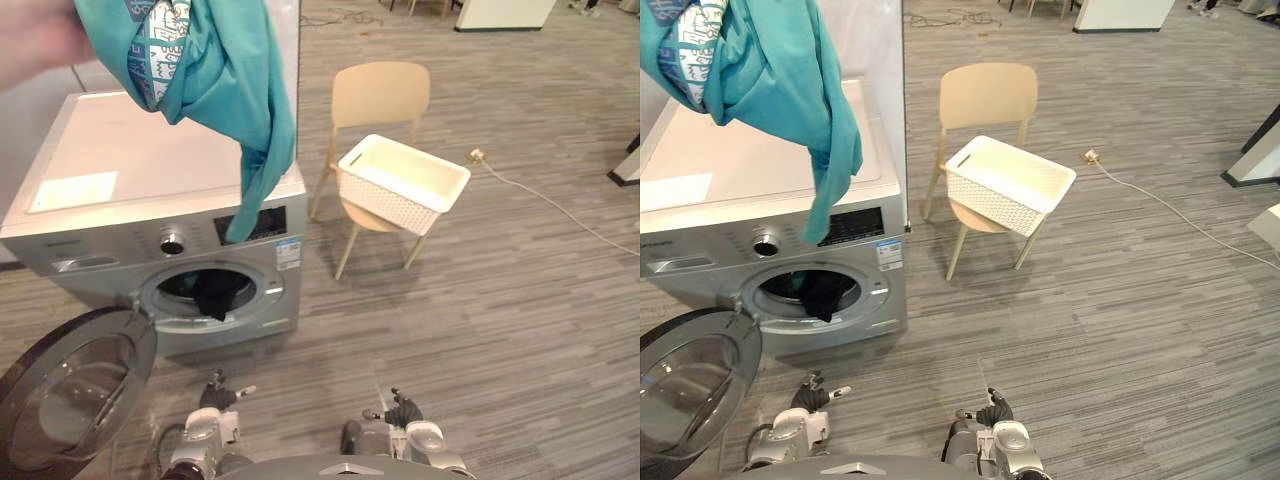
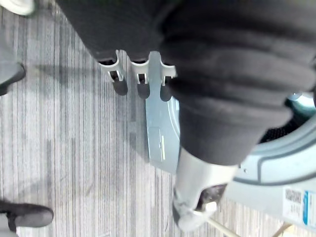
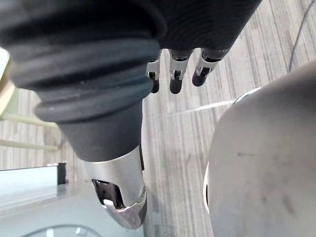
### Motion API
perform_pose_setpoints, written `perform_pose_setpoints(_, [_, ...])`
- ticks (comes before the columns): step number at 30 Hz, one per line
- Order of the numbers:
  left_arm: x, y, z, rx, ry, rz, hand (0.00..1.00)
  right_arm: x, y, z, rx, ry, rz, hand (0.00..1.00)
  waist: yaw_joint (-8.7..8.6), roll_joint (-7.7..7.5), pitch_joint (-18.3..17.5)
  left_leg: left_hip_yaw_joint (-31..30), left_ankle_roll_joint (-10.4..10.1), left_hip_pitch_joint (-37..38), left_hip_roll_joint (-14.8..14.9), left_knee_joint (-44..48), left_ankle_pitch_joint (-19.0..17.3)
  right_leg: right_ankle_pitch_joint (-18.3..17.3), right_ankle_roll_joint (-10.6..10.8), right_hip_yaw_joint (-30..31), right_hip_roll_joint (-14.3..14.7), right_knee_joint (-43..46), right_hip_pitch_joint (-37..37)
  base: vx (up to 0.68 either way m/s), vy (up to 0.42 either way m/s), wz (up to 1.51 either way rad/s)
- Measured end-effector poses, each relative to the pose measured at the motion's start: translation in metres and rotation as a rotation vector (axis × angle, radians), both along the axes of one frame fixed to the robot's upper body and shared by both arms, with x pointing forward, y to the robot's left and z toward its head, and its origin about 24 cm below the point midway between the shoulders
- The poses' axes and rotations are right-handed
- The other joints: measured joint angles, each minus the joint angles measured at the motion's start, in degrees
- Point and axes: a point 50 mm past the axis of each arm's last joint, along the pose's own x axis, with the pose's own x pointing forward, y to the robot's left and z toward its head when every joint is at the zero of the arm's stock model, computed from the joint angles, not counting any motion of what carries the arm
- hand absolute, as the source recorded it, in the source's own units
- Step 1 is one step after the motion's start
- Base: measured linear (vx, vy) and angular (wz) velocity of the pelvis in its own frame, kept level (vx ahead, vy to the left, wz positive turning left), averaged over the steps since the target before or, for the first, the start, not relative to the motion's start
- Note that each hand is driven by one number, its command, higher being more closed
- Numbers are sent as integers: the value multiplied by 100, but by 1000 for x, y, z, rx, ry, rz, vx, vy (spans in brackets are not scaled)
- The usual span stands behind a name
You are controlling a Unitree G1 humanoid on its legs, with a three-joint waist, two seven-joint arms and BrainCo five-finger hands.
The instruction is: Pick up the laundry basket with both hands and put the clothes into the washing machine.
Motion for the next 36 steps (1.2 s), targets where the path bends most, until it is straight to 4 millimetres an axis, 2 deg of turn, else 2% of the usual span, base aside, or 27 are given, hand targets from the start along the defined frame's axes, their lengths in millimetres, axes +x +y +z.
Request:
perform_pose_setpoints(1, [-3, 0, -1, -6, 4, 8, 0, -1, 1, -1, -2, 7, 14, 0, 18, -1, 9, -62, 308, -106, 136, 325, 225, -25, -41, 0, 69, -48, 118, 126, -412, -18])
perform_pose_setpoints(2, [-4, 0, 1, -20, -10, 28, 0, -4, 1, -3, -7, 23, 26, 0, 70, -41, 47, -81, 682, -268, 409, 841, 695, -57, -131, 17, 196, -213, 420, 132, -288, -14])
perform_pose_setpoints(3, [0, -3, 3, -32, -31, 35, 0, -6, -1, -3, -15, 33, 27, 0, 130, -21, 76, -49, 668, -425, 580, 1364, 625, -70, -241, 32, 284, -377, 661, 149, -249, -11])
perform_pose_setpoints(4, [1, -5, 4, -37, -40, 32, 0, -6, -2, -4, -19, 35, 32, 0, 146, 10, 94, -41, 653, -486, 582, 1589, 493, -61, -268, 40, 306, -465, 772, 155, -187, -8])
perform_pose_setpoints(5, [2, -9, 5, -52, -48, 36, 0, -5, -2, -4, -24, 42, 45, 0, 165, 63, 121, -46, 540, -613, 436, 1901, 163, 15, -379, 63, 329, -673, 968, 124, -112, -8])
perform_pose_setpoints(7, [2, -13, 5, -68, -46, 36, 0, -4, -2, -5, -30, 53, 59, 0, 183, 113, 147, -46, 340, -805, 77, 1966, -220, 74, -410, 81, 332, -889, 1163, 146, -70, -7])
perform_pose_setpoints(10, [5, -20, 6, -80, -54, 9, 0, 3, 1, -3, -26, 38, 64, 0, 202, 222, 235, 119, 99, -969, -571, 1173, -584, 214, -310, 78, 320, -1125, 1372, 194, 21, -8])
perform_pose_setpoints(11, [7, -23, 6, -83, -56, -3, 0, 4, 0, -2, -26, 37, 62, 0, 206, 242, 258, 114, 91, -983, -732, 912, -599, 221, -298, 79, 298, -1157, 1390, 145, 83, 2])
perform_pose_setpoints(13, [12, -27, 8, -94, -67, -12, 0, 10, 2, 0, -25, 22, 65, 0, 229, 352, 340, -59, 51, -1116, -1285, -176, -540, 181, -225, 134, 247, -1254, 1365, 137, 158, -10])
perform_pose_setpoints(14, [15, -30, 9, -102, -73, -10, 0, 13, 0, 1, -32, 13, 68, 0, 296, 538, 337, -308, 138, -1084, -1484, -979, -289, 109, -112, 252, 336, -1229, 1202, 114, 231, -27])
perform_pose_setpoints(15, [18, -31, 10, -104, -75, -12, 0, 16, 1, 2, -31, 10, 70, 0, 331, 546, 368, -255, 178, -1027, -1547, -1046, -318, 86, -69, 357, 294, -1207, 1199, 119, 222, -19])
perform_pose_setpoints(17, [25, -24, 13, -83, -91, -10, 0, 16, 14, 0, 2, 15, 74, 0, 361, 291, 441, -200, 202, -839, -2060, -1546, -345, 103, 110, 487, 10, -1350, 1200, 146, 162, 3])
perform_pose_setpoints(19, [21, -24, 11, -85, -80, -7, 0, 13, 18, -2, 11, 29, 76, 0, 347, 227, 422, -262, 324, -649, -2356, -1745, -414, 35, 216, 528, -187, -1336, 1329, 171, 132, -5])
perform_pose_setpoints(20, [17, -24, 9, -86, -68, -6, 0, 12, 18, -2, 12, 28, 74, 0, 326, 207, 426, -321, 419, -378, -2572, -1872, -472, -174, 374, 550, -381, -916, 1372, 236, 139, -11])
perform_pose_setpoints(21, [17, -24, 9, -84, -65, -8, 0, 12, 18, -2, 12, 29, 73, 0, 323, 209, 425, -314, 445, -239, -2613, -1937, -490, -296, 395, 594, -439, -519, 1282, 276, 138, -14])
perform_pose_setpoints(22, [16, -23, 8, -81, -62, -12, 0, 13, 20, -2, 17, 28, 75, 0, 299, 205, 415, -278, 465, 5, -2630, -2032, -540, -464, 530, 712, -508, 513, 949, 168, 61, -9])
perform_pose_setpoints(23, [16, -21, 8, -76, -61, -13, 0, 14, 22, -2, 22, 23, 77, 0, 285, 167, 402, -270, 444, 106, -2629, -2063, -542, -489, 625, 760, -538, 1048, 748, 206, 36, -2])
perform_pose_setpoints(24, [16, -14, 8, -50, -61, -29, 0, 14, 30, -2, 48, 17, 68, 0, 273, 44, 340, -243, 494, 342, -2631, -2111, -535, -534, 773, 814, -660, 2092, 355, 240, -47, 6])
perform_pose_setpoints(25, [16, -11, 8, -34, -58, -47, 0, 14, 33, -2, 59, 19, 62, 0, 263, -30, 295, -265, 500, 398, -2633, -2124, -541, -598, 674, 741, -733, 2315, 250, 323, -133, 21])
perform_pose_setpoints(26, [15, -5, 7, -13, -50, -58, 0, 12, 37, -3, 70, 23, 62, 0, 226, -100, 242, -364, 481, 488, -2583, -2181, -542, -860, 332, 360, -815, 2404, 66, 345, -218, 23])
perform_pose_setpoints(27, [16, -4, 7, -7, -41, -62, 0, 13, 37, -3, 72, 20, 54, 0, 217, -122, 234, -420, 432, 546, -2497, -2213, -512, -964, 196, 201, -785, 2282, -48, 285, -209, 25])
perform_pose_setpoints(30, [17, -7, 7, -10, -39, -70, 0, 16, 34, -1, 70, 5, 40, 0, 81, -100, 245, -726, 234, 597, -2245, -2287, -456, -891, 134, 26, -732, 1329, -241, 206, -231, 40])
perform_pose_setpoints(31, [19, -8, 7, -13, -43, -72, 0, 17, 33, 0, 73, -1, 25, 0, 38, -168, 265, -861, 59, 664, -2177, -2313, -484, -616, 131, 231, -784, 707, -247, 217, -353, 57])
perform_pose_setpoints(32, [18, -6, 7, -2, -41, -77, 0, 16, 32, -1, 81, 0, 2, 0, 36, -313, 256, -1026, -168, 721, -2180, -2268, -552, 187, 308, 413, -895, 203, -165, 233, -381, 53])
perform_pose_setpoints(33, [18, -8, 6, -4, -35, -80, 0, 16, 31, -1, 83, -1, -8, 0, 41, -299, 266, -1129, -265, 758, -2131, -2263, -584, 292, 416, 305, -806, 185, -23, 205, -372, 42])
perform_pose_setpoints(35, [15, -22, 4, -39, -21, -90, 0, 16, 10, 1, 31, -8, -57, 0, 18, 24, 270, -1386, -304, 731, -1985, -2329, -611, 267, 367, 106, -540, 240, 98, 160, -276, 25])
perform_pose_setpoints(36, [15, -22, 4, -37, -23, -93, 0, 17, 7, 2, 23, -13, -61, 0, 13, 61, 284, -1422, -349, 731, -1934, -2346, -594, 232, 338, 106, -497, 304, 81, 98, -193, 9])
